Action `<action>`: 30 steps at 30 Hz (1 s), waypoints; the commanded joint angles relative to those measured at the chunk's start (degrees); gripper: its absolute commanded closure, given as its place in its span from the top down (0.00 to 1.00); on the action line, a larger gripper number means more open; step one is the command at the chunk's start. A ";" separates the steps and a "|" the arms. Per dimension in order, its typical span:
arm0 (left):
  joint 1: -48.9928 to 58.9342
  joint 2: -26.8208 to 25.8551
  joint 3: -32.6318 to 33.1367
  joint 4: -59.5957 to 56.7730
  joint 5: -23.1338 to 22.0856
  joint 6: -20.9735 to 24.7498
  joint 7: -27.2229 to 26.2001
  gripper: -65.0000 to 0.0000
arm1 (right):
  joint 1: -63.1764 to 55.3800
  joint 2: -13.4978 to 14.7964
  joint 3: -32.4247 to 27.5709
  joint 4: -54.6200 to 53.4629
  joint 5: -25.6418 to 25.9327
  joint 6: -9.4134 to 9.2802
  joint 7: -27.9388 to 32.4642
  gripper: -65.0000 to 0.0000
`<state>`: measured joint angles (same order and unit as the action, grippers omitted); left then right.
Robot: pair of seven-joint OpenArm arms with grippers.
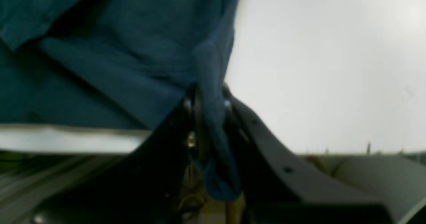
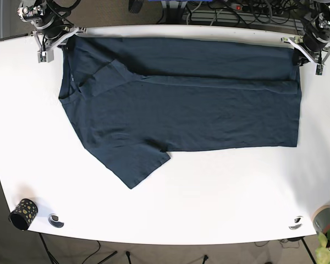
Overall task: Fold the T-shirt properly
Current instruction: 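Release the folded edge and raise both grippers back toward the robot, then reach both grippers to the shirt's collar-side edge and pinch it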
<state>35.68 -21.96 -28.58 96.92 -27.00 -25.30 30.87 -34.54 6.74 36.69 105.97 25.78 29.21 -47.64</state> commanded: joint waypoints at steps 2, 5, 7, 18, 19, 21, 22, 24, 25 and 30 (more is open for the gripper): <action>-0.03 -0.86 -1.62 1.14 -0.47 -3.23 1.00 0.00 | -0.58 -0.90 0.37 1.06 0.20 0.02 1.09 0.04; -0.21 -0.86 -1.18 1.05 -0.38 -5.25 2.31 0.00 | -0.22 -1.42 1.95 0.97 0.11 0.02 1.35 0.38; -0.82 -0.86 -0.04 1.14 -0.38 -5.69 3.02 0.07 | -0.05 -1.51 2.65 0.88 0.11 0.02 1.35 0.54; -3.29 -0.68 1.11 2.81 -0.47 -6.04 4.25 0.72 | 1.71 -1.07 2.74 4.31 0.46 0.19 1.35 0.97; -3.99 -0.68 1.11 2.90 -0.47 -6.04 4.25 0.72 | 2.41 -1.07 2.74 4.40 0.46 0.19 1.35 0.97; -6.71 -0.68 1.28 3.25 -0.47 -6.04 4.25 0.72 | 4.61 -1.07 2.74 4.40 0.20 0.19 1.09 0.97; -8.12 -0.59 1.28 3.34 -0.47 -6.04 4.25 0.72 | 5.67 -0.98 2.57 4.22 0.11 0.19 1.09 0.97; -10.32 -0.59 1.63 3.43 -0.47 -6.04 4.25 0.72 | 7.42 -0.98 2.39 3.52 0.11 0.19 1.00 0.97; -11.73 -0.59 2.34 3.43 -0.47 -5.78 4.25 0.72 | 8.74 -0.98 2.30 3.08 0.11 0.19 1.00 0.97; -18.06 -0.59 5.50 3.16 -0.38 -5.60 4.25 0.72 | 15.60 1.04 1.34 -1.05 0.11 0.19 0.74 0.97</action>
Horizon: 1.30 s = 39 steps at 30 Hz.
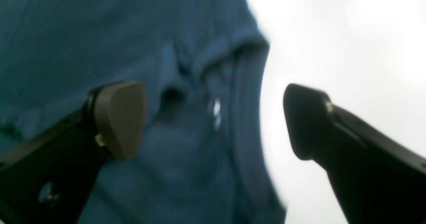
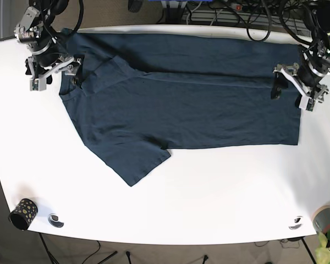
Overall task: Fold the T-shirt properly
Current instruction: 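Reach both grippers to the shirt's collar-side edge and pinch it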
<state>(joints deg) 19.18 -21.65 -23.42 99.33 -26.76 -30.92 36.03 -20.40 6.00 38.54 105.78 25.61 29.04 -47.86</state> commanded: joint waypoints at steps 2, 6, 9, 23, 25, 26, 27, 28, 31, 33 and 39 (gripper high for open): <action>-4.10 -0.90 1.57 -0.82 -0.09 0.37 -0.82 0.72 | 5.06 3.63 -2.72 -3.32 0.20 0.11 0.34 0.97; -9.11 -0.37 3.77 -5.57 3.34 2.83 -0.91 0.72 | 10.69 5.65 -5.18 -8.06 0.20 -0.16 0.25 0.97; -13.95 2.44 3.86 -9.61 6.32 4.76 -0.91 0.72 | 15.44 7.14 -6.32 -12.81 0.20 -0.16 0.25 0.97; -29.68 6.57 2.80 -19.02 15.56 5.11 -1.00 0.72 | 37.24 14.18 -16.35 -43.23 0.11 0.02 6.76 0.97; -31.09 6.57 2.72 -19.81 15.56 5.11 -1.00 0.72 | 40.23 14.88 -18.98 -48.24 0.11 0.11 9.04 0.97; -31.62 6.57 2.72 -19.90 15.56 5.11 -1.00 0.72 | 41.37 15.14 -20.13 -50.61 0.11 0.11 10.27 0.97; -31.97 6.57 2.72 -19.90 15.56 5.11 -1.00 0.72 | 42.86 15.67 -21.62 -53.60 0.11 0.11 12.30 0.97; -32.15 6.57 2.72 -19.90 15.56 5.11 -1.00 0.72 | 44.01 16.02 -22.85 -56.06 0.11 0.11 13.88 0.97; -32.15 6.57 2.72 -19.72 15.56 5.11 -1.00 0.72 | 48.05 16.99 -27.42 -63.27 0.11 0.11 18.71 0.97; -32.06 6.57 2.72 -19.72 15.56 5.11 -1.00 0.72 | 49.99 17.69 -29.97 -66.79 0.11 0.19 21.26 0.97; -31.18 6.48 2.63 -19.81 15.56 5.11 -1.00 0.72 | 53.06 17.43 -35.07 -73.91 0.28 0.28 25.66 0.97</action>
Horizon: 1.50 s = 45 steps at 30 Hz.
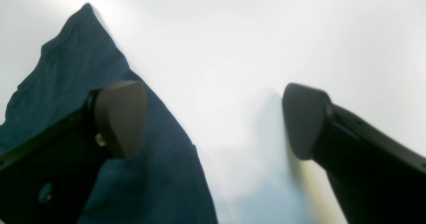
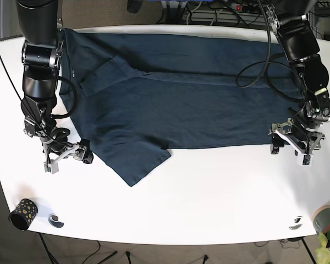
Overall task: Fold the T-shirt properly
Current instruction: 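Reach both grippers to the shirt's collar-side edge and pinch it, then lift the collar-side edge with both grippers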
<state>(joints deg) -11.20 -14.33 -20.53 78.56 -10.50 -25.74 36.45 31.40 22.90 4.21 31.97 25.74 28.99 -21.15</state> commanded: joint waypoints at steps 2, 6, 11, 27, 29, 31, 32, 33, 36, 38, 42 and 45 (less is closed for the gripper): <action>-0.36 -0.84 -0.26 0.95 -0.71 -0.07 -1.41 0.72 | 1.26 -0.35 -2.32 0.34 0.33 0.41 -1.14 0.97; -0.36 -0.84 -0.26 0.60 -0.71 -0.07 -1.41 0.72 | 1.09 -2.72 -4.43 1.66 0.15 0.41 -1.14 0.97; -0.36 -0.84 -0.26 0.51 -0.71 -0.07 -1.41 0.73 | 1.00 -5.01 -6.36 1.92 0.15 0.41 -1.58 0.97; -0.53 -1.89 -0.26 -1.60 -0.62 -0.07 -1.50 0.73 | 1.00 -7.20 -10.05 1.92 0.07 0.41 -1.93 0.96; -0.53 -1.89 -0.26 -2.21 -0.62 -0.07 -1.50 0.73 | 1.00 -7.20 -10.05 1.92 0.07 0.41 -1.93 0.96; -0.53 -1.98 -0.26 -2.74 -0.71 -0.07 -1.50 0.73 | 1.00 -7.11 -10.05 1.92 0.07 0.41 -1.93 0.91; -0.53 -1.98 -0.26 -2.74 -0.71 -0.07 -1.50 0.73 | 1.00 -7.11 -10.05 1.92 0.07 0.41 -1.93 0.87; -0.53 -1.98 -0.26 -2.74 -0.71 -0.07 -1.50 0.73 | 1.00 -7.11 -10.05 1.92 0.07 0.41 -1.93 0.82; -0.62 -1.98 -0.26 -2.74 -0.71 -0.07 -1.59 0.73 | 0.82 -7.11 -10.05 1.92 0.07 0.41 -1.93 0.64; -0.62 -1.98 -0.26 -2.74 -0.71 -0.07 -1.59 0.74 | -0.06 -7.11 -10.05 1.92 0.07 0.41 -1.93 0.53; -1.77 -1.98 -0.26 -2.83 -0.62 -0.07 -1.59 0.74 | -0.41 -7.29 -10.05 1.92 0.07 0.41 -1.75 0.33; -2.73 -1.98 -0.26 -4.59 -0.62 -0.07 -1.59 0.76 | -0.50 -7.38 -10.05 1.92 -0.02 0.33 -1.58 0.15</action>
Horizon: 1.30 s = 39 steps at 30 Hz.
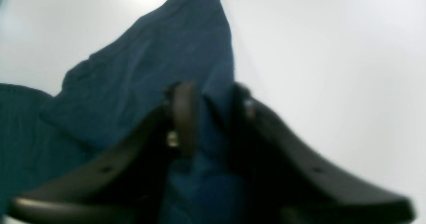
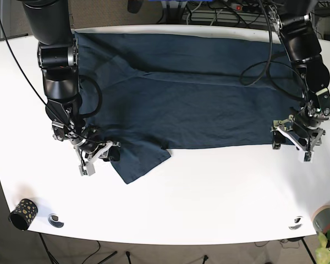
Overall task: Fold the T-shirt properly
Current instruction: 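Lift the collar-side edge with both grippers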
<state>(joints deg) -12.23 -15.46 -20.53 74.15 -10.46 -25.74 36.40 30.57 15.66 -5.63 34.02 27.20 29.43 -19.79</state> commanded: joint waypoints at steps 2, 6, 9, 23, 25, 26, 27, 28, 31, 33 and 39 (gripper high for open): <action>-2.58 -0.93 -0.26 -1.93 -0.66 -0.07 -1.55 0.80 | 0.33 -0.14 -0.22 -0.13 -1.49 -0.20 -2.93 0.01; -3.99 -1.99 -0.34 -4.22 -0.66 0.02 -1.55 0.81 | 0.33 -0.14 -0.22 -0.13 -1.49 -0.20 -2.93 0.00; -5.40 -2.43 -0.70 -6.59 -0.66 0.02 -1.55 0.81 | 0.33 0.03 -0.22 -0.13 -1.49 -0.20 -2.93 0.00; -10.50 -4.54 -5.62 -21.53 -0.75 0.81 -1.55 0.82 | -1.16 -0.06 -0.22 3.74 -1.49 -0.46 -3.11 0.00; -10.23 -4.54 -5.62 -21.71 -0.75 0.73 -1.55 0.82 | -1.34 -0.14 -0.22 4.79 -1.49 -0.46 -3.11 0.00; -10.23 -4.54 -5.62 -21.71 -0.75 0.55 -1.55 0.82 | -1.34 -0.14 -0.22 4.97 -1.49 -0.46 -3.20 0.00; -10.14 -4.45 -5.62 -21.71 -0.75 0.02 -1.55 0.82 | -1.34 -0.14 -0.22 4.97 -1.49 -0.46 -3.20 0.00; -10.14 -4.36 -5.62 -21.80 -0.66 -1.12 -1.46 0.81 | -1.34 -0.14 -0.22 4.97 -1.49 -0.46 -3.20 0.00; -9.44 -4.27 -5.62 -21.97 -0.66 -2.97 -1.37 0.81 | -1.34 -0.23 -0.22 4.97 -1.49 -0.46 -3.20 0.00; -9.09 -4.18 -5.62 -21.97 -0.66 -2.97 -1.37 0.81 | -1.34 -0.23 -0.22 4.97 -1.49 -0.46 -3.20 0.00; -9.00 -4.10 -3.07 -24.61 -0.75 -2.88 -1.37 0.75 | -1.34 -0.23 -0.22 4.97 -1.49 -0.46 -3.20 0.00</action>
<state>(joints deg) -20.21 -19.14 -24.51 50.63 -10.81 -28.34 34.28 28.34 15.05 -5.74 38.52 26.76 29.12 -21.52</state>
